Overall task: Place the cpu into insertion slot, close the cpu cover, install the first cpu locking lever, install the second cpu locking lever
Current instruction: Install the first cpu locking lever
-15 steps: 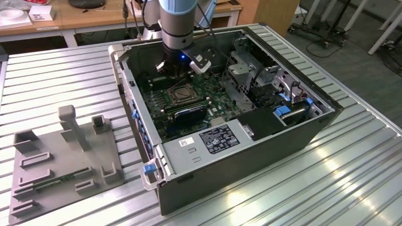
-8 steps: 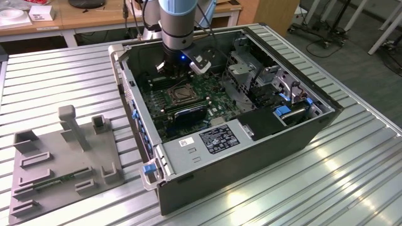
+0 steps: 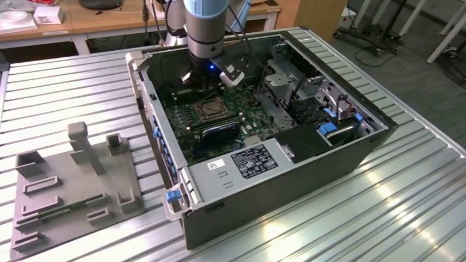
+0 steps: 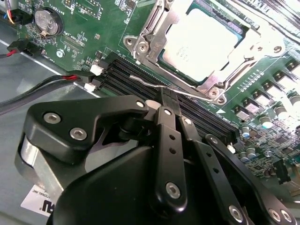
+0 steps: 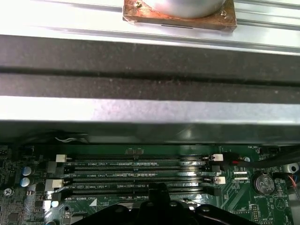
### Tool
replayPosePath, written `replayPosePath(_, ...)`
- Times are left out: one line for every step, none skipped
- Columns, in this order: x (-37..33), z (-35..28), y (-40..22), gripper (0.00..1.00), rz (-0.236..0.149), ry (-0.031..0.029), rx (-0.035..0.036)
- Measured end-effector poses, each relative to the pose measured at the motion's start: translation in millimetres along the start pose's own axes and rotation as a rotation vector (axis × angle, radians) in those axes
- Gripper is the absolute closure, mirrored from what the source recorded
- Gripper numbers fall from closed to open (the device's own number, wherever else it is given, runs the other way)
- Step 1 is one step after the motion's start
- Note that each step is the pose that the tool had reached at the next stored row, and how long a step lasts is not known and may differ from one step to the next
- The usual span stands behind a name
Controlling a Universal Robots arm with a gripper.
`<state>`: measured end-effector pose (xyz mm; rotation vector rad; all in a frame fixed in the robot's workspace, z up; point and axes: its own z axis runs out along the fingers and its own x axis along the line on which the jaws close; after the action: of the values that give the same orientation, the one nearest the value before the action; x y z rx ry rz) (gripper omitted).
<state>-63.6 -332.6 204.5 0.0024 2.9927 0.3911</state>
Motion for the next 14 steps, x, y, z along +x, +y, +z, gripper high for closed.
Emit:
replayPosePath(0.0,0.3,-0.1,0.89,0.000,-0.0001,0.0001)
replayPosePath(0.1,0.7,-0.2,0.89,0.001,-0.0004,0.0001)
replayPosePath(0.1,1.1,-0.3,0.89,0.002,-0.0006,0.0003)
replayPosePath(0.2,1.4,-0.4,0.89,0.003,-0.0007,0.0004)
replayPosePath(0.2,1.7,-0.5,0.89,0.003,-0.0008,0.0005)
replayPosePath(0.2,2.0,-0.5,0.89,0.004,-0.0010,0.0005)
replayPosePath(0.2,2.3,-0.6,0.89,0.004,-0.0010,0.0006)
replayPosePath(0.2,2.5,-0.7,0.89,0.004,-0.0011,0.0007)
replayPosePath(0.1,2.8,-0.7,0.89,0.004,-0.0011,0.0006)
replayPosePath(0.0,3.1,-0.8,0.89,0.004,-0.0011,0.0005)
replayPosePath(-0.1,3.4,-0.9,0.89,0.004,-0.0011,0.0005)
replayPosePath(-0.1,3.8,-1.0,0.89,0.004,-0.0012,0.0005)
replayPosePath(-0.2,4.2,-1.1,0.89,0.004,-0.0012,0.0006)
replayPosePath(-0.2,4.6,-1.2,0.89,0.004,-0.0011,0.0005)
